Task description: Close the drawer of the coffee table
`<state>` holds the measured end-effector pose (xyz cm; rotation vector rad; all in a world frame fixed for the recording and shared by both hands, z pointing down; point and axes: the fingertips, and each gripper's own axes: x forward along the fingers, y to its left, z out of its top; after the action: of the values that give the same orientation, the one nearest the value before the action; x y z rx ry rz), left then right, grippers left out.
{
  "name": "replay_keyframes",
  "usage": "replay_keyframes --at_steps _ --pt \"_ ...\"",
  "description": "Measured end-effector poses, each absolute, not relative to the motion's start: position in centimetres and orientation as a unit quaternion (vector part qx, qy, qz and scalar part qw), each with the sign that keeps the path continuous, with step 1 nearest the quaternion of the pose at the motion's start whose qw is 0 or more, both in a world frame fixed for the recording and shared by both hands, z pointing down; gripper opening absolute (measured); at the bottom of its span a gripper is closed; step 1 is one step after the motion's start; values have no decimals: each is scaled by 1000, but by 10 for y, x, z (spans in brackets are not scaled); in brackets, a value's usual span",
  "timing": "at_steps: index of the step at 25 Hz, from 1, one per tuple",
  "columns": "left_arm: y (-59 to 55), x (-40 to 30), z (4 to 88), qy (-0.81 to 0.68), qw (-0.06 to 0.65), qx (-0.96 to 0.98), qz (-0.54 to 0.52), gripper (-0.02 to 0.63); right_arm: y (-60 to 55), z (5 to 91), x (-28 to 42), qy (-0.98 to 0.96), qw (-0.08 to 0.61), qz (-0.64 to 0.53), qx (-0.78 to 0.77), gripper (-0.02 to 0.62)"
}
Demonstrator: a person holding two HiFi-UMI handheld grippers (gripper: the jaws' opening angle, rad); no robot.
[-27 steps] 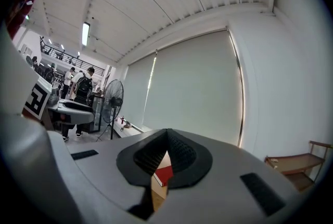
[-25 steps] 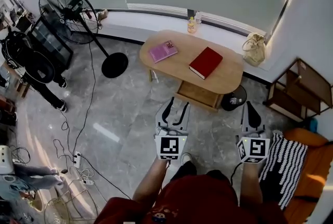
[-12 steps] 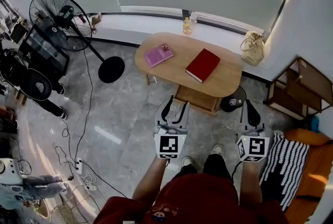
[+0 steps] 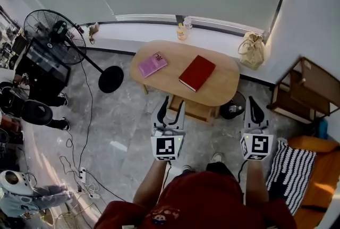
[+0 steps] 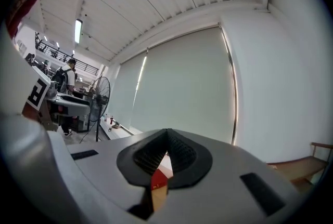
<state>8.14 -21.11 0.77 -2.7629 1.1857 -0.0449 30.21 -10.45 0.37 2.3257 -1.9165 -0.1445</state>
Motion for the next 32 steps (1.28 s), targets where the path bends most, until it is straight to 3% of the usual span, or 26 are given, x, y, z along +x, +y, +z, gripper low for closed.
replay_keyframes --at_steps 8,15,24,32 --pt "-217 143 3 414 73 -907 -21 201 -119 11 373 -647 47 -38 760 -3" --pt "-218 159 14 433 59 -899 -35 201 -134 34 388 -671 36 -12 740 -3" --pt "-215 142 63 430 43 -901 -42 201 -135 79 361 -681 61 21 729 -3" --pt "-218 87 124 413 41 -906 -81 201 -145 133 279 -702 92 62 704 -3"
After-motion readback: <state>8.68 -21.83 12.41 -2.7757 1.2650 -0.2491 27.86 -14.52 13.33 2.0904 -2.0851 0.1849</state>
